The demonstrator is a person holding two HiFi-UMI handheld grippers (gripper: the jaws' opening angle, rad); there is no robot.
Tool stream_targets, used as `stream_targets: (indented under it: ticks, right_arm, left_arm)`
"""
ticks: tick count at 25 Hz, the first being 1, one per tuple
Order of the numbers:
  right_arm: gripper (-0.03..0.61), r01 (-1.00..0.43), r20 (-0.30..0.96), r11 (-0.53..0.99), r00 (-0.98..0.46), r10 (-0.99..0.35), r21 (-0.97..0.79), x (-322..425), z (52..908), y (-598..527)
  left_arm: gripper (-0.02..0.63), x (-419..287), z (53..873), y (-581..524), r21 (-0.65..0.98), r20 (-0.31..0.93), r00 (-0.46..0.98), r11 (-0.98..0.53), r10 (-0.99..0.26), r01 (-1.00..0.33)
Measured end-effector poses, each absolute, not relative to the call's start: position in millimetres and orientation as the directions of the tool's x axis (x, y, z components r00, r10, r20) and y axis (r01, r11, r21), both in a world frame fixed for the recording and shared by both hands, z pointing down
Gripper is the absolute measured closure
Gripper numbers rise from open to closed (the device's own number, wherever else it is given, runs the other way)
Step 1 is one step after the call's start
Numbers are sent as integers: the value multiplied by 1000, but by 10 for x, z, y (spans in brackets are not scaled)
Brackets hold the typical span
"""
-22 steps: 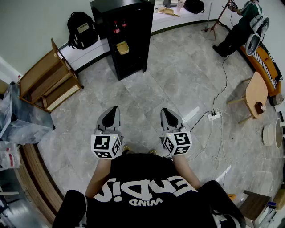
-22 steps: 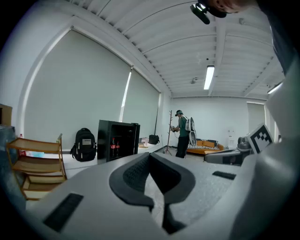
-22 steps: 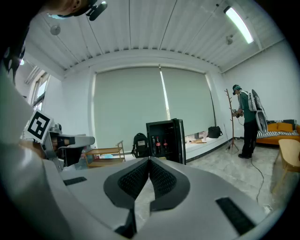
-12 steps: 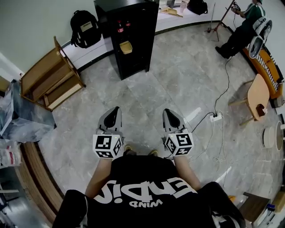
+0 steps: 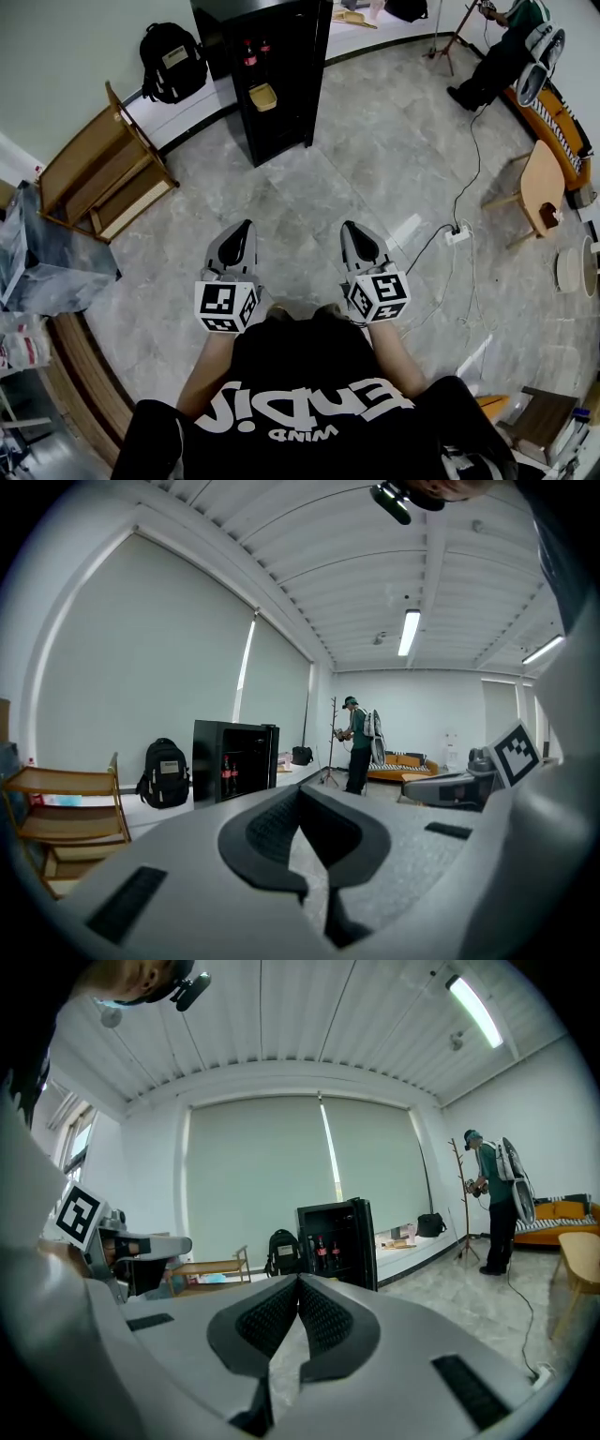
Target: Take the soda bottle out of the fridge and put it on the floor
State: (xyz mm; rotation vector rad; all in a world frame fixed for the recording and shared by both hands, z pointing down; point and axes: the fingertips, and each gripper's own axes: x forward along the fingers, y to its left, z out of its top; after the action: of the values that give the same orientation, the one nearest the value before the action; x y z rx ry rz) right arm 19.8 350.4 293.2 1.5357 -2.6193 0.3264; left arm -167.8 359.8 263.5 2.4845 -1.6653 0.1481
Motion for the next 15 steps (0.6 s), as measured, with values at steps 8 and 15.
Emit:
stream_targets:
  ticks: [8,15]
  right_arm:
    - [555,-882,186,452,-471,-862,-135,36,3012,3388]
    - [555,-886,191,443,-463,-866,-141,66,3126,2937]
  left_arm:
    - [607,-1771,2709,3358,69,169,418,-412,-893,-909]
    - [607,-1745,2795,2860,77,158,423,-416,-892,-906]
